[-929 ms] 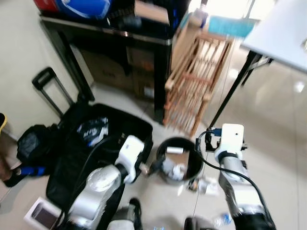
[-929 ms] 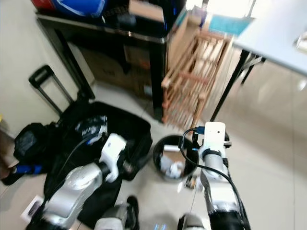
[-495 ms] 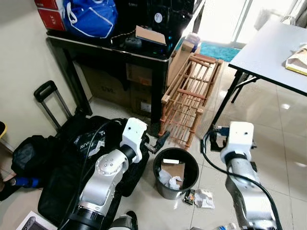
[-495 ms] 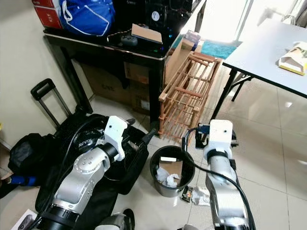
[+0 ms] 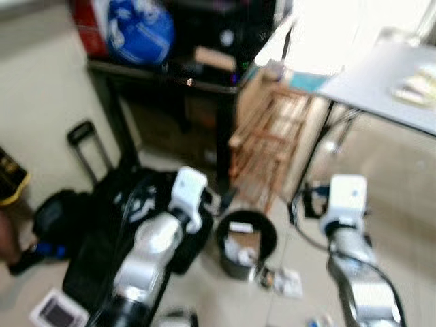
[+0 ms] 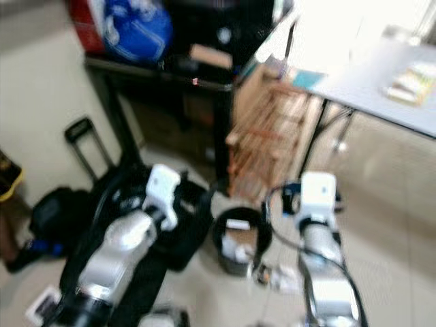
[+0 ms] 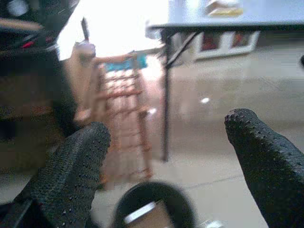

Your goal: Picking trash to rubbish bin

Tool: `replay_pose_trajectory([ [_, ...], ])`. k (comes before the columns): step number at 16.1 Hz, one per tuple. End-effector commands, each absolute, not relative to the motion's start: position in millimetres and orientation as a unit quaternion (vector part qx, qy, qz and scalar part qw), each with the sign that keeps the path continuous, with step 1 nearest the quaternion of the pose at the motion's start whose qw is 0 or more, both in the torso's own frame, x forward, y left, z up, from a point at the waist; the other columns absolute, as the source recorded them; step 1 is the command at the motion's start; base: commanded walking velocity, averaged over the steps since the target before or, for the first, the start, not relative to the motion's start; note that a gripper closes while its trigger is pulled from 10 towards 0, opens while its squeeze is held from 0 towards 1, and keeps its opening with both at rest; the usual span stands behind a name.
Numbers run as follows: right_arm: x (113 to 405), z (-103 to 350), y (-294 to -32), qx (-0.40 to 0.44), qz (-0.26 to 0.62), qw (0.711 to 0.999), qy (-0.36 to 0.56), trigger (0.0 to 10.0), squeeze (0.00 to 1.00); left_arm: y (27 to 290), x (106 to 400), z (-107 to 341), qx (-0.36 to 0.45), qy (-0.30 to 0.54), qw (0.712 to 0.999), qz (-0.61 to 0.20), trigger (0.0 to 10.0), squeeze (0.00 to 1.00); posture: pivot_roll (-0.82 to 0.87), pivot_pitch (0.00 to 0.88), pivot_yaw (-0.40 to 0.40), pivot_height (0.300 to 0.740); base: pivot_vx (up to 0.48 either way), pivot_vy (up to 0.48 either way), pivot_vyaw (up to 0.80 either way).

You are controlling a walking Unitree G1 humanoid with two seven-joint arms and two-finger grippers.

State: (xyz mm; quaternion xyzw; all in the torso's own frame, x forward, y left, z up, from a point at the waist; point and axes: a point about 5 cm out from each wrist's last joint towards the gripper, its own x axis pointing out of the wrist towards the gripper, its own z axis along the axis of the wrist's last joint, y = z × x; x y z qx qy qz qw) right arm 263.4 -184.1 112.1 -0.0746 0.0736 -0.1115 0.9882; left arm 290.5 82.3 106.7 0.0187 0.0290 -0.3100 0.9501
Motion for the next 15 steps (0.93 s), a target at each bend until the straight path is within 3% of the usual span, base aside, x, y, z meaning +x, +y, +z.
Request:
replay_pose_trajectory([
  [1,263.6,113.3,-182.3,-0.073,-0.11,0.988,0.078,10.0,0.0,83.4,293.3,109.1,0.031,0.024,0.95,-0.309,10.0,0.0,-0.07,0.087,0.043,0.74,0.0,-0.48,0.0],
  [15,267.0,120.7,-183.4,-0.076,-0.117,0.988,0.069,10.0,0.0,76.9,298.5,105.0,0.028,0.022,0.949,-0.313,10.0,0.0,-0.09,0.063,0.047,0.74,0.0,-0.478,0.0],
])
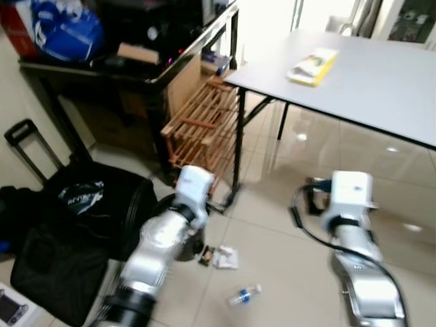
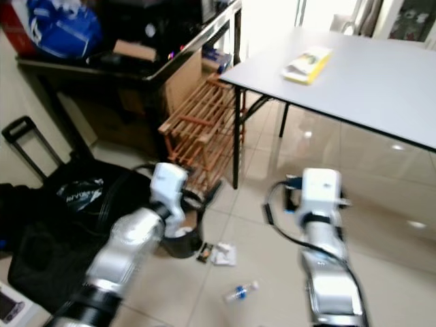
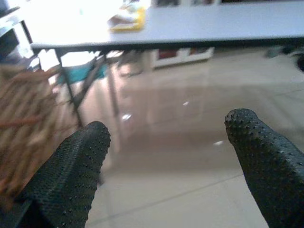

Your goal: Picking trash to rubbish bin

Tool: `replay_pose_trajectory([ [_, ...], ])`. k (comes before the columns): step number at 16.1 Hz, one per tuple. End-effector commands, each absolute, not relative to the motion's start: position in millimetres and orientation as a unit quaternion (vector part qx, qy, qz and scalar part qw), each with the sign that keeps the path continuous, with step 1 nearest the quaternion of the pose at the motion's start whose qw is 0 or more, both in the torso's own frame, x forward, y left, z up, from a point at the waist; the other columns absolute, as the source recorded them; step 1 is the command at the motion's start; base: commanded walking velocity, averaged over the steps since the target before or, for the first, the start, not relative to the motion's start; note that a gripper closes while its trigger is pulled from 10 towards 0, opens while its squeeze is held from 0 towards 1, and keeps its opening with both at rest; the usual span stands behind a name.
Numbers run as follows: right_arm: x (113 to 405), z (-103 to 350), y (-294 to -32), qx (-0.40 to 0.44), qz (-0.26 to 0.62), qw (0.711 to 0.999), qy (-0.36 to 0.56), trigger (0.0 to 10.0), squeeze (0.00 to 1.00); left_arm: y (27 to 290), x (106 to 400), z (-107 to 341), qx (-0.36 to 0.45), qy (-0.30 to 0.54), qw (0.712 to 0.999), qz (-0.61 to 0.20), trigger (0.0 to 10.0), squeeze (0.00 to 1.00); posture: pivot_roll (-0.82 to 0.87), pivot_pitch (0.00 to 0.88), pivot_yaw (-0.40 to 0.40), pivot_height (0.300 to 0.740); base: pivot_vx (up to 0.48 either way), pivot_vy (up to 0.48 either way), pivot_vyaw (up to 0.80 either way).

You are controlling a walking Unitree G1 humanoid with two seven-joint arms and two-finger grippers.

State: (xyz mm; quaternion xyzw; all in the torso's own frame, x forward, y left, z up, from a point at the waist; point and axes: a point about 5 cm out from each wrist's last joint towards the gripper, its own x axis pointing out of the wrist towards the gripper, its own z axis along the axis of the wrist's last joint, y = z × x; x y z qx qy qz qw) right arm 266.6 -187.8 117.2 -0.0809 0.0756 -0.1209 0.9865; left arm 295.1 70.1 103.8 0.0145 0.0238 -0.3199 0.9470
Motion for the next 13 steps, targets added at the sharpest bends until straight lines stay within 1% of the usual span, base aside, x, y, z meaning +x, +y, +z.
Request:
replay_pose_trajectory([
  [1,266.9,121.2,-183.4,-0.077,-0.117,0.988,0.068,10.0,0.0,77.0,298.5,103.9,0.029,0.023,0.949,-0.313,10.0,0.0,-0.09,0.063,0.047,0.74,0.0,-0.48,0.0],
  [13,266.9,122.4,-184.9,-0.081,-0.122,0.987,0.064,10.0,0.0,72.8,301.3,101.4,0.026,0.022,0.948,-0.316,10.0,0.0,-0.11,0.06,0.05,0.74,0.0,-0.474,0.0],
])
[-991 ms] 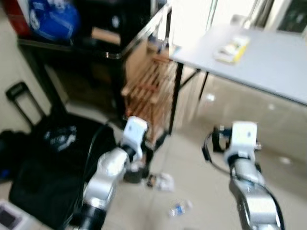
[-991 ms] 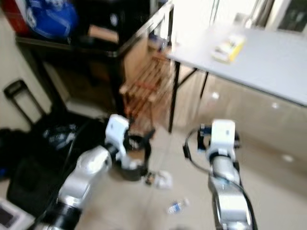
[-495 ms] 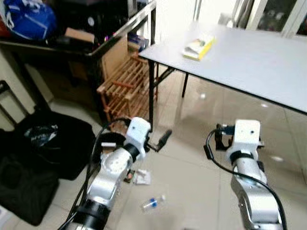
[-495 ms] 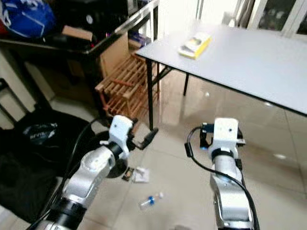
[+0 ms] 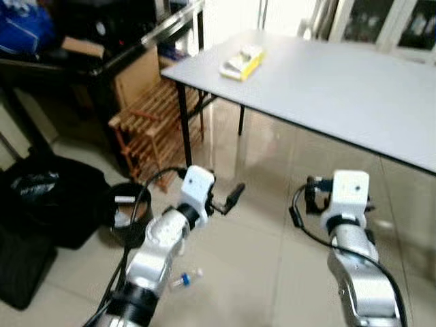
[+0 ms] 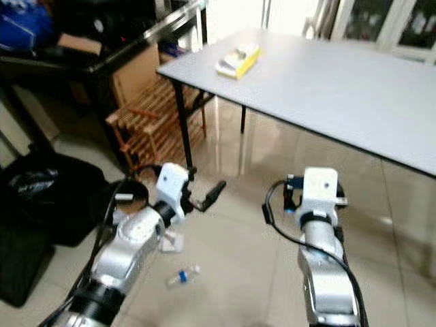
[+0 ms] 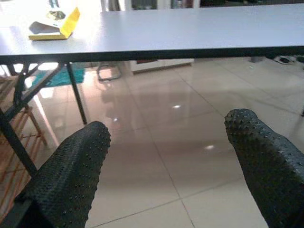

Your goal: Picking trash to rubbish bin

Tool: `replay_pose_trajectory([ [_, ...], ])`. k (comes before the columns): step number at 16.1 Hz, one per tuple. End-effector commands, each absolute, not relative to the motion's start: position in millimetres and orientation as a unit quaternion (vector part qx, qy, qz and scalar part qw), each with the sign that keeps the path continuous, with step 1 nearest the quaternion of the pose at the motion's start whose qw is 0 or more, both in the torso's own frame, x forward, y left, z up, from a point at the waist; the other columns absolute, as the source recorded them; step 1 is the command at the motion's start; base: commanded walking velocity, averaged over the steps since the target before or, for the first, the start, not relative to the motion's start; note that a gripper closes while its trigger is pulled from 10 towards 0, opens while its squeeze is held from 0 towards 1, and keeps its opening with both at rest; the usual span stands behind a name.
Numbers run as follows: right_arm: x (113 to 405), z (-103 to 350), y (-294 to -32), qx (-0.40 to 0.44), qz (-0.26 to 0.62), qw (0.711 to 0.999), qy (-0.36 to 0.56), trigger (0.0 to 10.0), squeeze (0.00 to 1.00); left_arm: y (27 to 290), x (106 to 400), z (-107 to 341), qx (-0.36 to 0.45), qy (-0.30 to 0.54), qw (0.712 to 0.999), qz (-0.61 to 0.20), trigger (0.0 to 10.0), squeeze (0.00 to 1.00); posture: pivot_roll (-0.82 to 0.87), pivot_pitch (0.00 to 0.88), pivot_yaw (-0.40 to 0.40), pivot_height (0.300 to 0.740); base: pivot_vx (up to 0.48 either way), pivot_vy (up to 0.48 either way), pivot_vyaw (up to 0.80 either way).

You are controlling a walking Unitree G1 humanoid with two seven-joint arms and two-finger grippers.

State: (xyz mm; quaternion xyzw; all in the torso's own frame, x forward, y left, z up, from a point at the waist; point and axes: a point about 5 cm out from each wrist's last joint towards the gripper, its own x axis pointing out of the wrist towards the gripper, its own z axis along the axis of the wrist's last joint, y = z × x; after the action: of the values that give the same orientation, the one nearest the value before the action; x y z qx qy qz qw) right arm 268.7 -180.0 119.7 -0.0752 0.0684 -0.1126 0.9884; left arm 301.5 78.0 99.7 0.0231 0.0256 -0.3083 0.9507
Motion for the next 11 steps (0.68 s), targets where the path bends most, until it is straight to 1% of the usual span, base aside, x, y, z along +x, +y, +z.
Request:
replay_pose_trajectory([
  [1,267.3,122.7,-185.3,-0.081,-0.123,0.987,0.062,10.0,0.0,71.7,301.4,101.3,0.026,0.022,0.948,-0.317,10.0,0.0,-0.11,0.059,0.051,0.74,0.0,-0.472,0.0],
  [6,266.6,121.1,-185.6,-0.082,-0.124,0.987,0.066,10.0,0.0,70.1,301.1,100.0,0.027,0.023,0.947,-0.318,10.0,0.0,-0.11,0.059,0.05,0.74,0.0,-0.472,0.0],
  [11,265.5,119.6,-187.3,-0.082,-0.127,0.986,0.07,10.0,0.0,70.1,301.4,99.0,0.026,0.024,0.95,-0.311,10.0,0.0,-0.11,0.062,0.047,0.74,0.0,0.0,0.0],
])
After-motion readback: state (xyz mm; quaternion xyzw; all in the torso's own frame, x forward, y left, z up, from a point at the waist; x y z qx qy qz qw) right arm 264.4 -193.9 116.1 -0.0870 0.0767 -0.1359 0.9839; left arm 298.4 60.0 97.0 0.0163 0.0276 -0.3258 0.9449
